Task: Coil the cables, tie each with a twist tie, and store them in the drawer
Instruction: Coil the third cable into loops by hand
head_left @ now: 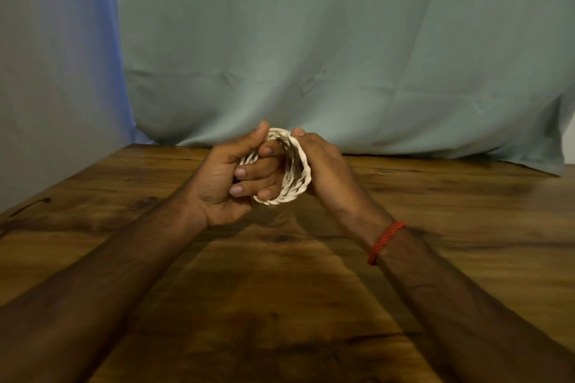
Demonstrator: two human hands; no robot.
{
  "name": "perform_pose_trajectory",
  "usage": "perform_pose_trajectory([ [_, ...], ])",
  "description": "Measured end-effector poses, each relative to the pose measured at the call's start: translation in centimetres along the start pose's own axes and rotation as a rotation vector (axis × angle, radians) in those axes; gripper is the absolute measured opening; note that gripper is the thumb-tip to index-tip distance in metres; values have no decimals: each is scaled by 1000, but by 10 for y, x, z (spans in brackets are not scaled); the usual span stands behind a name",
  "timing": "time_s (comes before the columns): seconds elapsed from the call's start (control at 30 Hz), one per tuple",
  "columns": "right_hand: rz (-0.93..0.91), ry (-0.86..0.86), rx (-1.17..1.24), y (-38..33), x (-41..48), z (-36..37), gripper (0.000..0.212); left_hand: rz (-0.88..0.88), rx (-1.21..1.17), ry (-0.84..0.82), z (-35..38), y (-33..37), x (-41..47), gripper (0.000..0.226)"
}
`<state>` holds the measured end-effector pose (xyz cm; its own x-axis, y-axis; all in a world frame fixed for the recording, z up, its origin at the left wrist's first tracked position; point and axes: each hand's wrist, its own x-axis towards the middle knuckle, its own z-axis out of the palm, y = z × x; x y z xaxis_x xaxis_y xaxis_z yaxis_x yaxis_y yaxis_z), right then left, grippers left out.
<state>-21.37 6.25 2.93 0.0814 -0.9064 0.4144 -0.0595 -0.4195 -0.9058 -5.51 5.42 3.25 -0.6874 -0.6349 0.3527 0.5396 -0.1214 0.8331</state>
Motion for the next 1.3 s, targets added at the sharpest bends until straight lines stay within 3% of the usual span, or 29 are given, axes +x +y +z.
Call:
perform_pose_trajectory([
  [0.07,23,-9,84,-1,-4,3,42,20,31,48,2,-3,2,36],
  [0.17,-21,-32,134,-1,-10,6,68,53,74,164,7,-8,5,37],
  [0.37,-70,-124,-114,-1,-7,-5,73,136,298,314,3,-10,7,35],
  [0.6,-224,-152,-373,-14,-6,-24,38,245,695,371,1,-10,6,34],
  [0.8,-370,-139,-740,-2,-1,-31,23,148,826,413,-3,-16,5,53],
  [0.97,-364,-185,-857,6,0,-30,37,127,809,471,-3,-21,4,53],
  [1.1,-365,-170,-889,7,5,-34,28,108,686,465,0,-23,6,53],
  [1.3,-414,-146,-874,5,3,-36,26,71,403,343,5,-18,4,15],
])
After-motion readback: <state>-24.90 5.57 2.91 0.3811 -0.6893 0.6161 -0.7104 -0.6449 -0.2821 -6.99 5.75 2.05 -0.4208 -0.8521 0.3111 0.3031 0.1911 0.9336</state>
